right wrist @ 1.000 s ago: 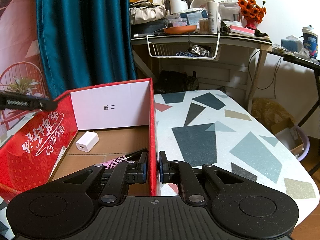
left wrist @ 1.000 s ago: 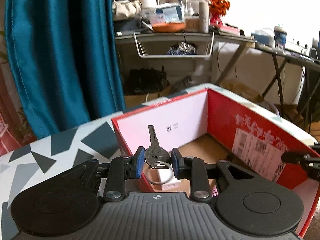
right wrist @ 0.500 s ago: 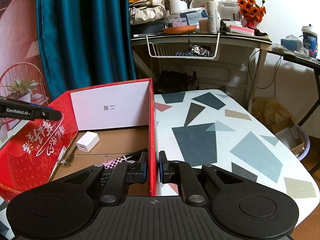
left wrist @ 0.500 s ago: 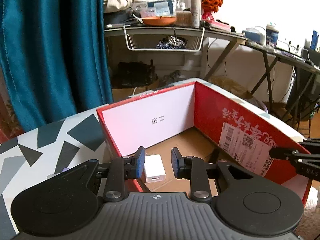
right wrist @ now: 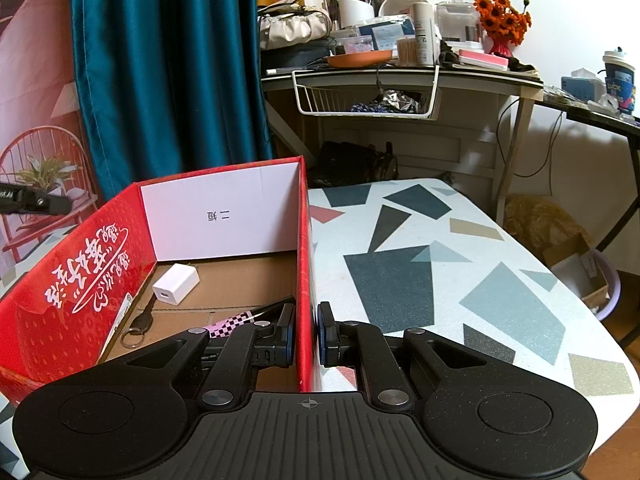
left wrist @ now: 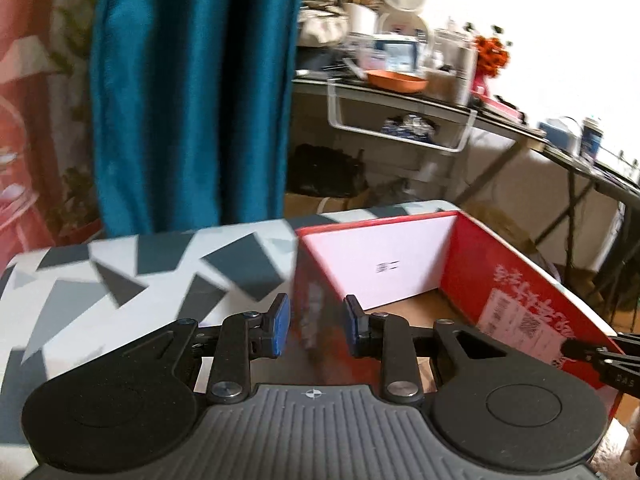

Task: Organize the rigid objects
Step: 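Move the left gripper back to the red-capped white marker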

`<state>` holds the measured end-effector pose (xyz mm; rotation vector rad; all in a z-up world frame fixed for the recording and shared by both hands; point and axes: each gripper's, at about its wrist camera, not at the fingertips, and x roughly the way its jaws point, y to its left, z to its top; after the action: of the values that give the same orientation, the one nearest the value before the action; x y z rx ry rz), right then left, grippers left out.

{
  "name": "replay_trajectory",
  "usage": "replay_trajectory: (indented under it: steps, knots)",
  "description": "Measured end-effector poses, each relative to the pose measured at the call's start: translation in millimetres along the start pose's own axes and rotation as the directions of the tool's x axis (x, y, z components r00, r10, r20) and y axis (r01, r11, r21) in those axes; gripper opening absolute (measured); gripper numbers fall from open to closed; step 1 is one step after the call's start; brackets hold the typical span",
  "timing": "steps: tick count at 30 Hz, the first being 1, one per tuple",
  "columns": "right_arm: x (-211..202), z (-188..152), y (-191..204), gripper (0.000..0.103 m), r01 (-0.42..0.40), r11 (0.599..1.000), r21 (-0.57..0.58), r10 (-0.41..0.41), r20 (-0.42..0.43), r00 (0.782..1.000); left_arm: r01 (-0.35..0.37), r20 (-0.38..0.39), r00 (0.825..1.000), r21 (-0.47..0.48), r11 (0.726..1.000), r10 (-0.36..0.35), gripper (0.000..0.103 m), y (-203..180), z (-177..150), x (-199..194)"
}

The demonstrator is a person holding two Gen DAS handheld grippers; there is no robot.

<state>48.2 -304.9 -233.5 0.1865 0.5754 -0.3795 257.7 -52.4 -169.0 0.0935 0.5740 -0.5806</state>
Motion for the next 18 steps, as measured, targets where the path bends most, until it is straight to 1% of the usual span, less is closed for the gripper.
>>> replay_trajectory:
  steps: [4,7,10,18]
  knots:
    - [0.1,-0.3,-0.1,0.010,0.000,1.000,0.002,0.000,0.000,1.000,-0.038,-0.037,0.999,-0.076,0.996,0.035,0.030,17.0,-18.2,-0.4]
    - [0.0,-0.2,-0.2,0.010,0.000,1.000,0.001,0.000,0.000,1.000,-0.072,-0.065,0.996,-0.105,0.992,0.066,0.030,24.6,-32.7,1.4]
    - [0.0,-0.2,-0.1,0.010,0.000,1.000,0.001,0.000,0.000,1.000,-0.081,-0.092,0.993,-0.127,0.989,0.070,0.030,29.2,-45.7,2.4]
    - [0.1,-0.4,-0.4,0.010,0.000,1.000,0.000,0.000,0.000,1.000,-0.012,-0.158,0.987,-0.112,0.994,-0.006,0.030,12.6,-77.3,10.0]
